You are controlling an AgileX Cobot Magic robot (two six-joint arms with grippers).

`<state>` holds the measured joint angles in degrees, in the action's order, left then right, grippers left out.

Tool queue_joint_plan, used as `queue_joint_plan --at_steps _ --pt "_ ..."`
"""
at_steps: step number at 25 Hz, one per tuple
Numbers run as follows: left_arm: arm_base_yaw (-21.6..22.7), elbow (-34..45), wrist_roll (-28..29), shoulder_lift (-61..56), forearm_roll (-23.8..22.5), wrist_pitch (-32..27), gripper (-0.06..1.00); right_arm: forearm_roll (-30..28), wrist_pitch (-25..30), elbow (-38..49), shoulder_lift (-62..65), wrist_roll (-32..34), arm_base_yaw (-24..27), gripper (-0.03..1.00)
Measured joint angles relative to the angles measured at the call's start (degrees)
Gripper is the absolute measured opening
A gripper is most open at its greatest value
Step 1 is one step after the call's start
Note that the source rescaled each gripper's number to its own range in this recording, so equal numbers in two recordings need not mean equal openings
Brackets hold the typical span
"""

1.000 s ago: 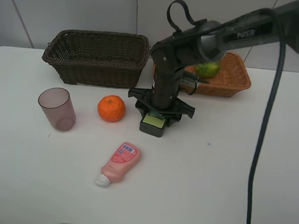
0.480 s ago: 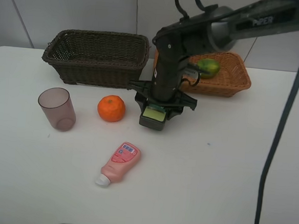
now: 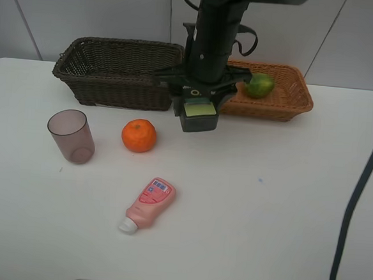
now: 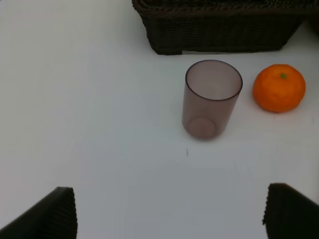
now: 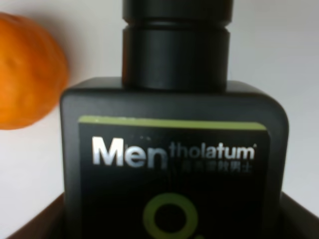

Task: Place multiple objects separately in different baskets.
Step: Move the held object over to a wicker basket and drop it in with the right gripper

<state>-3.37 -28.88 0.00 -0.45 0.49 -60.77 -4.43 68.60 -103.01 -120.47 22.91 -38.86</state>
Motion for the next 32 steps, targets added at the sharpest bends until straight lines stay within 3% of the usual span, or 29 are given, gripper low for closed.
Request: queue_joint_plan --at_steps 13,17,27,32 --pt "0.0 0.0 0.0 0.0 0.0 0.0 0.96 -2.38 1.78 -28.14 -10.75 -3.14 1.27 0.16" --pt "0.0 0.0 0.0 0.0 0.0 0.0 0.96 -4.21 0.13 -32.63 -13.39 -11.28 1.21 0.16" --pt "0.0 0.0 0.0 0.0 0.0 0.0 0.96 -9.44 -10.19 -32.74 -16.44 -44.81 -0.5 0.16" --pt "0.0 0.0 0.0 0.0 0.0 0.0 0.96 -13.87 -15.31 -32.74 -18.33 -48.9 -1.42 0.16"
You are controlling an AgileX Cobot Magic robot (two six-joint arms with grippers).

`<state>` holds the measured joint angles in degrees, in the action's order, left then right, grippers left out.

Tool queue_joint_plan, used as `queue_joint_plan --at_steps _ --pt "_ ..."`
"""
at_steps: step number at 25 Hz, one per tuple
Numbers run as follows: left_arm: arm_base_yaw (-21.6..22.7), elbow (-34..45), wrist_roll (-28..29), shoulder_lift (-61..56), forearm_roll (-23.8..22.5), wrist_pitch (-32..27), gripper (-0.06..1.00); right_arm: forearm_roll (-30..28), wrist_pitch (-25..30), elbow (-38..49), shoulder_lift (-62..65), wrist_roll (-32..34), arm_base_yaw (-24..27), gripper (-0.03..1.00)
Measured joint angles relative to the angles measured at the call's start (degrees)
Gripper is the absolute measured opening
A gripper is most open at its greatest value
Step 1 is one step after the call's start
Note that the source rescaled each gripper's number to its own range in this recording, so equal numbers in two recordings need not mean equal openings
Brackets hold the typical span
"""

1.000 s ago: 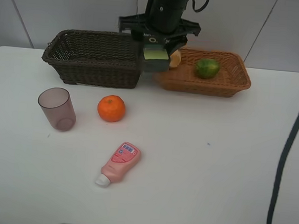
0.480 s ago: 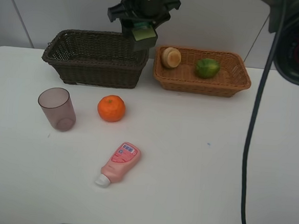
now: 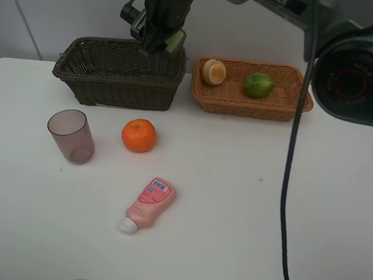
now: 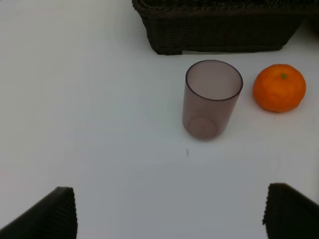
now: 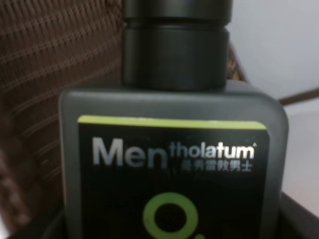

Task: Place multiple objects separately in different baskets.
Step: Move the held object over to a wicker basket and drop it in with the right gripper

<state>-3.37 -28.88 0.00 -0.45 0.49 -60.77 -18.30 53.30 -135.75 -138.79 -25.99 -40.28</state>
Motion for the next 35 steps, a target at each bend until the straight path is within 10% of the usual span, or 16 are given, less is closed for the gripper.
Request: queue_joint_plan --at_steps 35 --pt "0.0 0.0 0.0 0.0 0.0 0.0 0.96 4.58 -11.02 -0.16 -6.91 -4.71 0.48 0.18"
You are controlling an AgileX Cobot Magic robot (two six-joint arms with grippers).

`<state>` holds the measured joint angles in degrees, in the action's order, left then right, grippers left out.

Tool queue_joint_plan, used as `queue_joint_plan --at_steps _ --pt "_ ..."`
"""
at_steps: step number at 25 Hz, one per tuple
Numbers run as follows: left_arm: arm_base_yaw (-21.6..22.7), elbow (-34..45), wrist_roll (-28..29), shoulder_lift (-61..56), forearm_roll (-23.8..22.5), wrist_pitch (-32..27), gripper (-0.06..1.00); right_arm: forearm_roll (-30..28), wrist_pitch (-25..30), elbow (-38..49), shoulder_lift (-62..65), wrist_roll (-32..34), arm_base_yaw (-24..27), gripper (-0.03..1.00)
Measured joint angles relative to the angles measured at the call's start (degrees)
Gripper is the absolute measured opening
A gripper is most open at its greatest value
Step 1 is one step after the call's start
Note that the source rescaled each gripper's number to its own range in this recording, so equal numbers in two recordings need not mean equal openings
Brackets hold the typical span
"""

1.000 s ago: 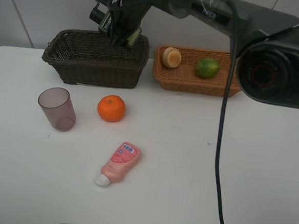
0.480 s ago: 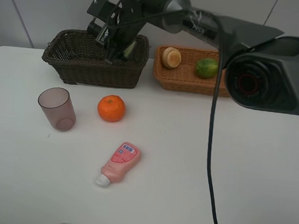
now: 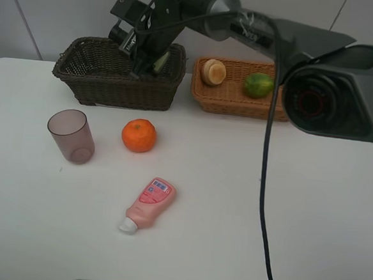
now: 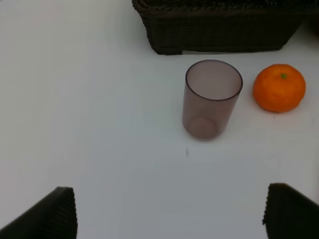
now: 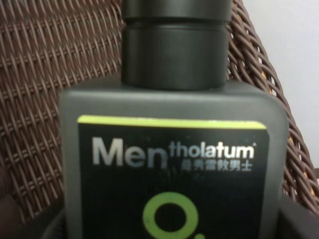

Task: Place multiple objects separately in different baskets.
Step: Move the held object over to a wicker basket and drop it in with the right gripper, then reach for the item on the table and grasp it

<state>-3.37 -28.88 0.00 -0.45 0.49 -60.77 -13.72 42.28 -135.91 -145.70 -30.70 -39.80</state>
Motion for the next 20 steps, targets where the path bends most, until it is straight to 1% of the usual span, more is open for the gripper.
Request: queue_joint_plan --at_steps 1,3,8,10,12,13,15,20 --pt "0.0 0.0 0.0 0.0 0.0 0.0 0.96 0.0 0.0 0.0 0.0 0.0 0.05 0.21" --pt "0.0 0.0 0.0 0.0 0.0 0.0 0.96 0.14 -0.44 0.0 0.0 0.0 0.11 0.33" --pt "0.0 0.0 0.0 0.0 0.0 0.0 0.96 0.13 -1.91 0.0 1.29 0.0 0.29 0.5" --pt "0.0 0.0 0.0 0.0 0.0 0.0 0.96 0.13 -2.13 0.0 1.88 0.0 0.29 0.61" --pt "0.0 0.0 0.0 0.0 0.0 0.0 0.96 0.17 -1.96 0.0 2.3 0.06 0.29 0.68" --pt "0.0 0.0 0.0 0.0 0.0 0.0 0.96 0.19 -1.7 -0.02 2.54 0.06 0.29 0.71" --pt "0.0 0.0 0.0 0.0 0.0 0.0 0.96 0.67 -0.86 -0.02 3.06 0.06 0.29 0.73" --pt "0.0 0.0 0.0 0.0 0.0 0.0 0.96 2.75 5.51 -0.07 5.47 3.59 0.29 0.75"
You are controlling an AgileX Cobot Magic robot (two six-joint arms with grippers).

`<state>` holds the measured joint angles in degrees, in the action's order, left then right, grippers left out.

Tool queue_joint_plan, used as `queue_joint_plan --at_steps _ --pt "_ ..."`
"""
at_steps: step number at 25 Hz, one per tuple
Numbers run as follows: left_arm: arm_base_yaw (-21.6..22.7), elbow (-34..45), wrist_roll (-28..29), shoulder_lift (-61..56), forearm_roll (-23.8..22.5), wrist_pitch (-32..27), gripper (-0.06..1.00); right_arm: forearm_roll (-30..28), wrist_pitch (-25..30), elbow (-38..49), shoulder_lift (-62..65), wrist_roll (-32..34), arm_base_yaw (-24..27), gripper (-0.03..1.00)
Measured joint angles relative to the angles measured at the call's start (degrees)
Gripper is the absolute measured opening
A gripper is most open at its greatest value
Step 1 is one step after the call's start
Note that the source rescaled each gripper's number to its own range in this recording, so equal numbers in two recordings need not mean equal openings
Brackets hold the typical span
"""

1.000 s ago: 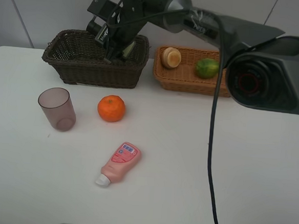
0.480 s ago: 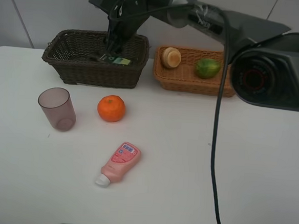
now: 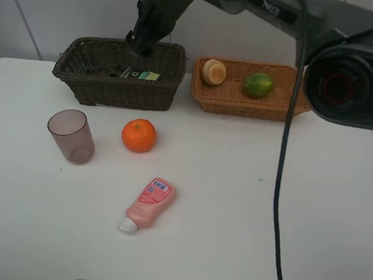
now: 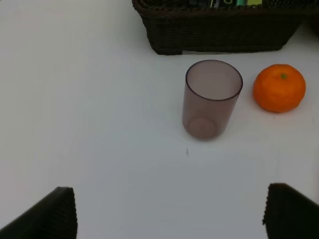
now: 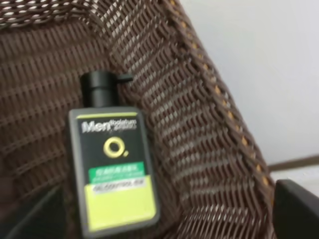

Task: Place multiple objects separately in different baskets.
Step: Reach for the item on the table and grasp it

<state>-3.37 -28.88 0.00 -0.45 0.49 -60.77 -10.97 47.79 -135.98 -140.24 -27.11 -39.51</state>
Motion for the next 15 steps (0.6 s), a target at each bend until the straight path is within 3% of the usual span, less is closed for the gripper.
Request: queue_joint_plan --at_steps 5,11,15 --pt "0.0 0.0 0.0 0.0 0.0 0.0 0.96 0.14 8.71 0.0 2.82 8.45 0.0 0.75" --pt "0.0 0.0 0.0 0.0 0.0 0.0 0.96 0.18 18.96 0.0 5.63 24.13 -0.32 0.75" --pt "0.0 0.0 0.0 0.0 0.0 0.0 0.96 0.25 21.85 1.86 8.23 29.8 -1.21 0.75"
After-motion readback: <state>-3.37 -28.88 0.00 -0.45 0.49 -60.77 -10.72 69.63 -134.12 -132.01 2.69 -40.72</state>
